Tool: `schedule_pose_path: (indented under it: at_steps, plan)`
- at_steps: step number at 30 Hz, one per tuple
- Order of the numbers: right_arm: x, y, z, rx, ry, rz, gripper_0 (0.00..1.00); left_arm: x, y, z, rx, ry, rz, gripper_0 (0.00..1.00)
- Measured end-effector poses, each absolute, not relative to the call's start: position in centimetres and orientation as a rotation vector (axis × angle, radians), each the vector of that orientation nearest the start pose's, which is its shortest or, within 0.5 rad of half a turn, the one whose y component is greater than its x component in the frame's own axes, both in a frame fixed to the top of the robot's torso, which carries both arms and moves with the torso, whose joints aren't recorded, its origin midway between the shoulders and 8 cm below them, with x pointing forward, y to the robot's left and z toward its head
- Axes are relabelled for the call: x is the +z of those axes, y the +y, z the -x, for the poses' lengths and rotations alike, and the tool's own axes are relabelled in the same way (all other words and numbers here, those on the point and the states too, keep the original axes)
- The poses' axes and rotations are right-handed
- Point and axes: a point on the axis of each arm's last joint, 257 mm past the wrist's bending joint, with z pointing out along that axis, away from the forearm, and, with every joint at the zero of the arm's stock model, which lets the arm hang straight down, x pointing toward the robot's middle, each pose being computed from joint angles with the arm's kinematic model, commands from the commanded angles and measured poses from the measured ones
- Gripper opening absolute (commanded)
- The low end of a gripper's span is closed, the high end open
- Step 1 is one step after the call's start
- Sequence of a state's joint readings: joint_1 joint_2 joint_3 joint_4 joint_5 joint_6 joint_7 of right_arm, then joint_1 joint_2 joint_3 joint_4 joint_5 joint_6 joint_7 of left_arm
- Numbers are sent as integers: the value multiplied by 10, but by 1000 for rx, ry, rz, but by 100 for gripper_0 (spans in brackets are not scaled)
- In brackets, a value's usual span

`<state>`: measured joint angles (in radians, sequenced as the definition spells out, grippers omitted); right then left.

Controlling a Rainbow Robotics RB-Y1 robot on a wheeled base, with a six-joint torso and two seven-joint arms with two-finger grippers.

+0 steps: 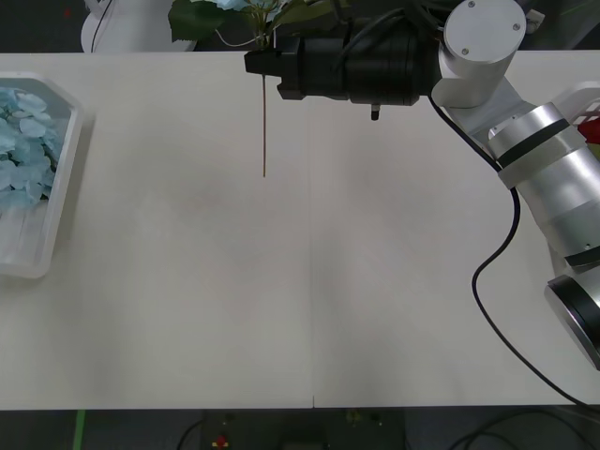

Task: Put the red flowers into the right box and the blue flowers into the left box

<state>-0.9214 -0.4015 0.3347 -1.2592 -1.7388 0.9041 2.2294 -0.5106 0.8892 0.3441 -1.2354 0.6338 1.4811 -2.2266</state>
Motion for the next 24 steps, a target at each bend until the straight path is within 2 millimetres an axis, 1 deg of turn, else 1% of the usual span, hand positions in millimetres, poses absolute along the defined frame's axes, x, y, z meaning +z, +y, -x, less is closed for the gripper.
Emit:
schedule_pose_path:
  at_steps: [4, 8, 11, 13, 14, 16, 19, 22, 24]
  plan:
    - [-10, 75, -537, 1118, 1612, 879, 0, -139, 535, -478, 217, 2566, -465, 100]
    - [-10, 75, -537, 1118, 1612, 878, 0, -119, 490, -472, 33, 2509, -564, 100]
    - [-9, 75, -537, 1117, 1611, 878, 0, -104, 446, -473, -171, 2407, -641, 100]
    - [-9, 75, -537, 1117, 1611, 877, 0, -89, 406, -473, -364, 2295, -696, 100]
    - [-9, 75, -538, 1117, 1611, 877, 0, -81, 390, -472, -456, 2235, -706, 100]
    - [-9, 75, -538, 1117, 1611, 877, 0, -70, 367, -472, -594, 2147, -701, 100]
    - [-9, 75, -538, 1117, 1611, 877, 0, -53, 324, -466, -875, 1996, -679, 100]
    - [-9, 75, -538, 1117, 1611, 877, 0, -60, 291, -459, -1076, 1955, -663, 100]
    - [-9, 75, -538, 1117, 1611, 877, 0, -68, 273, -454, -1168, 1950, -665, 100]
